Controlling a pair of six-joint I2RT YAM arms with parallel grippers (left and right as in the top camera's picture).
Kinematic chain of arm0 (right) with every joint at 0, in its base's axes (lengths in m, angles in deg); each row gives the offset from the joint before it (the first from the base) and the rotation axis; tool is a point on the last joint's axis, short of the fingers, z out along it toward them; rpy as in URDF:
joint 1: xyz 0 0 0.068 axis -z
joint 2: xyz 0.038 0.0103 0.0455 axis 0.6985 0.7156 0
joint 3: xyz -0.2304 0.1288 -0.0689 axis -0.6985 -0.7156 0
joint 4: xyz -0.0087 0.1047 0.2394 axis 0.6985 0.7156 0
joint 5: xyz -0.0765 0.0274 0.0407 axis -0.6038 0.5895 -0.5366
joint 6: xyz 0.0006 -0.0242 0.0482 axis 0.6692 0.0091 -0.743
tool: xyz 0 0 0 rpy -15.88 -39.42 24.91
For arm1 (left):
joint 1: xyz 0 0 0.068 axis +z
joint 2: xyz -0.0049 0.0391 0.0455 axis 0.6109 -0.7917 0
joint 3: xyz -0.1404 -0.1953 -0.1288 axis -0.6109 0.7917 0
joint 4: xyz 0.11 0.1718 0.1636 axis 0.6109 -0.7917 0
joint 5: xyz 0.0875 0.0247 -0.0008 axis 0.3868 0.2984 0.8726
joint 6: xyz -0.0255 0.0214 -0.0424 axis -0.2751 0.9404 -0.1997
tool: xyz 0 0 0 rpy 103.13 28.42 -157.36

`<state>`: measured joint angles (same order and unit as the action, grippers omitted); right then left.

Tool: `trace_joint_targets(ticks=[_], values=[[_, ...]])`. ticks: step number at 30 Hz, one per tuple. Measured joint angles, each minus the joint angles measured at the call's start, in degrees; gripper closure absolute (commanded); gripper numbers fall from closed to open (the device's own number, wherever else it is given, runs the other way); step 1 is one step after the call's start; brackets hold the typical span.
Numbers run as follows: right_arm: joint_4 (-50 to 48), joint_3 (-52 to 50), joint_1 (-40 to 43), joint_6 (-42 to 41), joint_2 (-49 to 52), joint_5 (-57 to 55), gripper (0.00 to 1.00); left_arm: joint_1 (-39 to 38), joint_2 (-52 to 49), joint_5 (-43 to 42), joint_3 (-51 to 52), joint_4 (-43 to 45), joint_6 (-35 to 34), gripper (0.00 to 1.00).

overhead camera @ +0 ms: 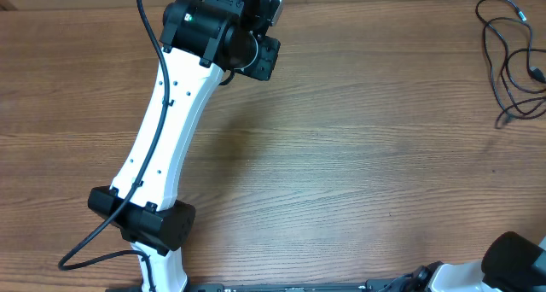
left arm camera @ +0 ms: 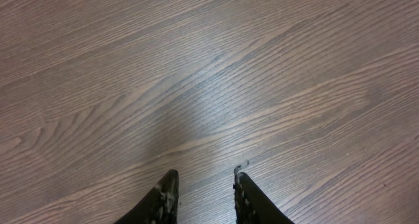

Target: Untangle cables

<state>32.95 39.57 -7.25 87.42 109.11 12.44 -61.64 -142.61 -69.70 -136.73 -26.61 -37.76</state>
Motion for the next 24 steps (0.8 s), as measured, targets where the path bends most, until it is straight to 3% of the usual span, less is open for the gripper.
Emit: trace_joint_targets(ticks=[8,13,20,24], values=[[-2.4,0.0,5.0,-0.6,4.5,7.9,0.96,0.0,0.0,0.0,0.0,1.5,0.0,0.71],[2.5,0.0,6.3,-4.1,9.8,9.4,0.96,0.0,0.0,0.0,0.0,2.4,0.0,0.71],[29.1,0.1,12.6,-21.2,18.0,9.2,0.96,0.0,0.0,0.0,0.0,2.8,0.0,0.71],[46.8,0.0,15.7,-38.5,25.2,11.6,0.96,0.0,0.0,0.0,0.0,2.8,0.0,0.72]])
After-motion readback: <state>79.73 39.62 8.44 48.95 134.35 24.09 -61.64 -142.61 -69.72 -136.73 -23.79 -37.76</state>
